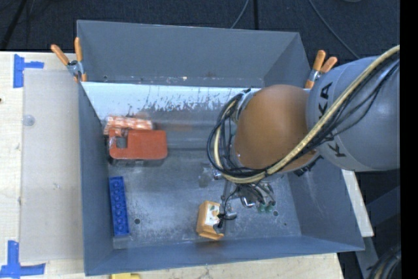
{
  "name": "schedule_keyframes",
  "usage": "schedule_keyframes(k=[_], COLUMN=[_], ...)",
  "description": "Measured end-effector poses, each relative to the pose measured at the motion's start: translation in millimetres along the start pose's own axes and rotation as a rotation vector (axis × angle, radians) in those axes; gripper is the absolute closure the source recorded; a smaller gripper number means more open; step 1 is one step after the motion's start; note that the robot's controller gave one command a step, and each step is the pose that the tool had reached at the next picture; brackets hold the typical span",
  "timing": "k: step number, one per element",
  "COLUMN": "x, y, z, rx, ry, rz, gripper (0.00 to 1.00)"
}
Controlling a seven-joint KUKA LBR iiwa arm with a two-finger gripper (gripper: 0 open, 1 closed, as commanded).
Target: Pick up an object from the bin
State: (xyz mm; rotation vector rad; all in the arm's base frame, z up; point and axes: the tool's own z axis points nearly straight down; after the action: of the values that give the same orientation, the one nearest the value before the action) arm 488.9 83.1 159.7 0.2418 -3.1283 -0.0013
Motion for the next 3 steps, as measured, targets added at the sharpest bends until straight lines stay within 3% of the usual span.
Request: schedule_keyframes(k=[1,2,3], x=[5.6,2.5,-18.5], y=[-48.4,-68.0,-37.8], z=[32.9,49.6,70.8], rx=[0.000,0.003,0.000], ry=[0.005,0.007,0.002], rz=[-0.055,-0.169,-0.269], gripper=[0.00,0.00,0.00])
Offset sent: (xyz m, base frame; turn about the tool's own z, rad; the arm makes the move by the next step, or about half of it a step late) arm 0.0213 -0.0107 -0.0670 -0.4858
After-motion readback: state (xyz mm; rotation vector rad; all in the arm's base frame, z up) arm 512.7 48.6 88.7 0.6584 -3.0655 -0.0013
